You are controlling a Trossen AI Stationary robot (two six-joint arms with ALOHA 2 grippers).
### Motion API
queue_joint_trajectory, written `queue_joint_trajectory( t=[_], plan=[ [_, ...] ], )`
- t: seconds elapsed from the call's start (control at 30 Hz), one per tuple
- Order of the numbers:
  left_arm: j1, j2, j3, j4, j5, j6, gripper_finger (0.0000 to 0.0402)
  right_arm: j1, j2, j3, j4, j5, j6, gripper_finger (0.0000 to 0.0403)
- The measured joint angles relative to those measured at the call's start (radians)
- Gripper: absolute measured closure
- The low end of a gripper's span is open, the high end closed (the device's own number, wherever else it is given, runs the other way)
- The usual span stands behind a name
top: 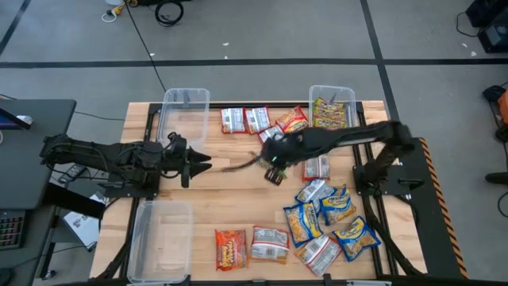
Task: Sort Maruchan noodles
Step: Put the green noodle pack into the top right transparent bin
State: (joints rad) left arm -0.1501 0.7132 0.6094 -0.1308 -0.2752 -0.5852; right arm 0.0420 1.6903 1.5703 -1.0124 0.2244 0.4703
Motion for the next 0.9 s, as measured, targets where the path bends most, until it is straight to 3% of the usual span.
queue_joint_trajectory(
  t=[0.13,0.5,0.67,0.9],
  plan=[
    [0.0,0.0,0.0,-0.001,-0.001,0.096,0.0221,-0.034,-0.122,0.0,0.007,-0.011,-0.076,0.04],
    [0.0,0.0,0.0,-0.001,-0.004,0.1,0.0221,-0.096,-0.412,-0.001,-0.039,-0.129,-0.284,0.0402],
    [0.0,0.0,0.0,-0.001,-0.004,0.1,0.0221,-0.221,-0.522,-0.008,-0.131,-0.225,-0.387,0.0402],
    [0.0,0.0,0.0,0.0,-0.004,0.1,0.0221,-0.439,-0.59,-0.009,-0.313,-0.349,-0.65,0.0402]
  ],
)
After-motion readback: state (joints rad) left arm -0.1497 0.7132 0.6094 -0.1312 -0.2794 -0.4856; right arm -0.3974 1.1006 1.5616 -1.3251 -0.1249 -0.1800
